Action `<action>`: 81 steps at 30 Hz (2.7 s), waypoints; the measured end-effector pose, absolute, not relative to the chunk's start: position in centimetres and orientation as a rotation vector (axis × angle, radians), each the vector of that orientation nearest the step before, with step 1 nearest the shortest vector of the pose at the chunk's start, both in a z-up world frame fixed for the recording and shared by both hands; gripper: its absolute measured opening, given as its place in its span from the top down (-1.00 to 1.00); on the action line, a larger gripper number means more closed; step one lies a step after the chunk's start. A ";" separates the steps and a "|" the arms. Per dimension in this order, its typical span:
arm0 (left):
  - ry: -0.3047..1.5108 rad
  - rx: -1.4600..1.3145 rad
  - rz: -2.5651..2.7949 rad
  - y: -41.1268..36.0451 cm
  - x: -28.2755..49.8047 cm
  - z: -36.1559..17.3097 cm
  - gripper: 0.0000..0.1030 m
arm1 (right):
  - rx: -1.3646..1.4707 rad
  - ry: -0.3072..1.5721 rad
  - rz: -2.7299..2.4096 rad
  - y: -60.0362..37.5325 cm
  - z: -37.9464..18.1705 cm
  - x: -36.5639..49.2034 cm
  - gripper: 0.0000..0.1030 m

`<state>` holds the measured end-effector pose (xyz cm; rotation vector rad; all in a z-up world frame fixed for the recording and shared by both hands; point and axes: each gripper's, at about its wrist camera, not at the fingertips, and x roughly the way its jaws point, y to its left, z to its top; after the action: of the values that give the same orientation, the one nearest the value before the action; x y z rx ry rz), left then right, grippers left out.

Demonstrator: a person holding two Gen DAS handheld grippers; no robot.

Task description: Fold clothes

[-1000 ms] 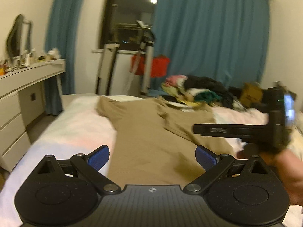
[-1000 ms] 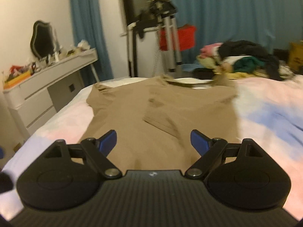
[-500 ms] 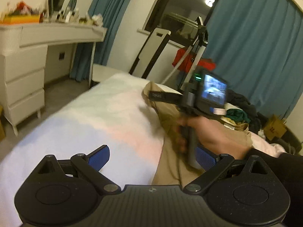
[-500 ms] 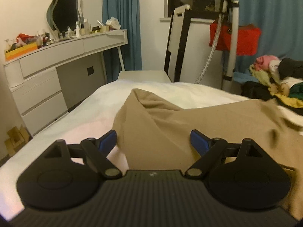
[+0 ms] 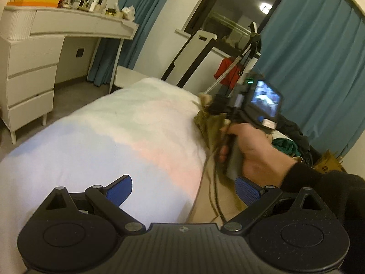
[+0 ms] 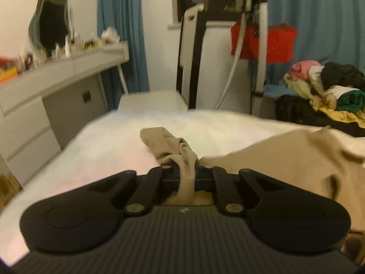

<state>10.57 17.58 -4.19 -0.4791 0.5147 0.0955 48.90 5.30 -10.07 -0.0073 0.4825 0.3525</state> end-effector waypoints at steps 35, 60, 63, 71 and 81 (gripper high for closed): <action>0.454 -0.250 -0.017 7.8 6.7 -1.0 -0.90 | 0.331 0.427 0.113 -23.9 -5.4 38.6 -0.63; 0.649 -0.281 -0.034 7.3 -2.7 -1.5 -0.91 | 0.277 0.506 0.168 -28.4 -2.0 3.9 -0.63; 0.726 -0.412 0.034 9.7 -1.1 -3.1 -0.89 | 0.339 0.588 0.135 -29.8 -3.7 4.3 -0.63; 0.879 -0.579 0.134 13.2 1.7 -7.4 -0.60 | 0.533 0.692 0.123 -32.0 -6.3 5.3 -0.63; 0.839 -0.354 0.188 10.9 1.0 -7.0 0.35 | 0.558 0.755 0.129 -31.9 -7.6 6.1 -0.63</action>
<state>0.95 10.94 -7.01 -0.3544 0.8390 0.1881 6.14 -31.93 -7.58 0.5582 0.7546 0.1288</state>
